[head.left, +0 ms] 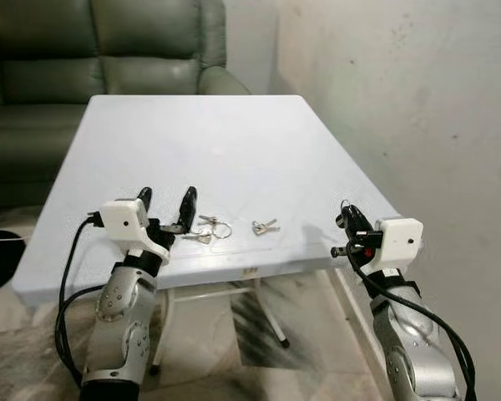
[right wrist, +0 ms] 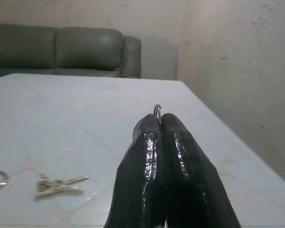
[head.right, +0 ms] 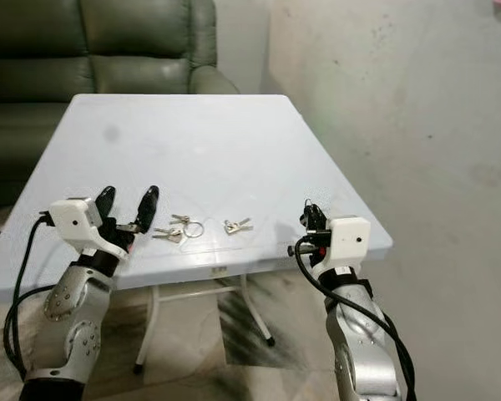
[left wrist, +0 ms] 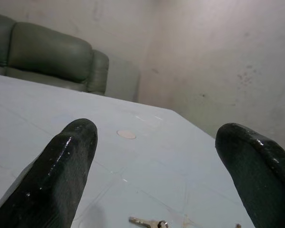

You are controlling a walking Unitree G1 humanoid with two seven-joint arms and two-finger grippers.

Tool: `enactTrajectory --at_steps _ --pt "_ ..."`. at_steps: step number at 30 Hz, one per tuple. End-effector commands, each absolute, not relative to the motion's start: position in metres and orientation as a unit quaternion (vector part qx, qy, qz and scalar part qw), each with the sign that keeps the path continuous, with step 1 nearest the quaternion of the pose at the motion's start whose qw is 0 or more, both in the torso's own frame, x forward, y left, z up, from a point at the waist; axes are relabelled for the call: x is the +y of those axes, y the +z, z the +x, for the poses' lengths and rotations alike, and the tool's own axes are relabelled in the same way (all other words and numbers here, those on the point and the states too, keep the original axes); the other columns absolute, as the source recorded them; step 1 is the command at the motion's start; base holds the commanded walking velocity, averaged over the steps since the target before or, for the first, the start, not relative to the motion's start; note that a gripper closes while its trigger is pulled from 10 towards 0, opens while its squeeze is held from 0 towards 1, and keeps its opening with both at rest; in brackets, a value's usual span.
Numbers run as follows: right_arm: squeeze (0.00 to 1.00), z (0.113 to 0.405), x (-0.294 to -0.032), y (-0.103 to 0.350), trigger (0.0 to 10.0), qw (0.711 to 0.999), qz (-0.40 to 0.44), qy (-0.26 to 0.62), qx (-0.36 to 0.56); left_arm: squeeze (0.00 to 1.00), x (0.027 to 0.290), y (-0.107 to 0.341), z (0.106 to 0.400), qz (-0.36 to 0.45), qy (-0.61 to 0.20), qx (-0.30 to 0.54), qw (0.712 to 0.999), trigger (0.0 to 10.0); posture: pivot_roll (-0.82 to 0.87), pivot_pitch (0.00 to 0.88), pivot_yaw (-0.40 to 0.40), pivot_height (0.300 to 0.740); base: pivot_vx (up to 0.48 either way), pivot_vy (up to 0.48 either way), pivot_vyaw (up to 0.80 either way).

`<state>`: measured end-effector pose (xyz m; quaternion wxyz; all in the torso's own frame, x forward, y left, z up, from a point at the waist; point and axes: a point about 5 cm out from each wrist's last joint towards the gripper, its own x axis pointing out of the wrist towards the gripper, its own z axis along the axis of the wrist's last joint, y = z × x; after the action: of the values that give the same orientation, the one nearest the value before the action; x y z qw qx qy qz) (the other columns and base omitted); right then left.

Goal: Hang keys on a hook

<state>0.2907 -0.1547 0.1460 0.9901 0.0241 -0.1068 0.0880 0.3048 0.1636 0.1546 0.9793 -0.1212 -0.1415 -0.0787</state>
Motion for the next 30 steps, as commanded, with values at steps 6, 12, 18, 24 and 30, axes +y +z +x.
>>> enactTrajectory --at_steps 6,12,18,24,30 --pt "0.00 0.2913 -0.1612 0.1441 10.0 0.992 0.024 0.074 -0.097 0.00 0.1533 0.1550 0.3055 -0.126 -0.086 -0.141 0.978 10.0 0.03 0.000 -0.076 0.740 0.000 0.000 -0.78" --pt "0.00 0.2907 -0.1606 0.1439 10.0 0.992 0.026 0.074 -0.095 0.00 0.1536 0.1544 0.3055 -0.121 -0.083 -0.138 0.979 10.0 0.03 0.000 -0.075 0.740 0.000 -0.169 -0.78" --pt "0.00 0.2913 -0.1620 0.1444 10.0 0.992 0.024 0.076 -0.094 0.00 0.1512 0.1532 0.3066 -0.156 -0.076 -0.138 0.975 10.0 0.03 0.000 -0.081 0.740 0.000 -0.160 -0.78" --pt "0.00 0.2926 -0.1615 0.1463 10.0 0.992 0.023 0.077 -0.094 0.00 0.1498 0.1515 0.3071 -0.149 -0.073 -0.133 0.977 10.0 0.02 0.000 -0.087 0.740 0.000 0.000 -0.78" --pt "0.00 0.2920 -0.1610 0.1504 10.0 0.990 0.019 0.082 -0.113 0.00 0.1479 0.1491 0.3075 -0.156 -0.064 -0.123 0.978 10.0 0.03 0.000 -0.090 0.740 0.000 0.000 -0.39"
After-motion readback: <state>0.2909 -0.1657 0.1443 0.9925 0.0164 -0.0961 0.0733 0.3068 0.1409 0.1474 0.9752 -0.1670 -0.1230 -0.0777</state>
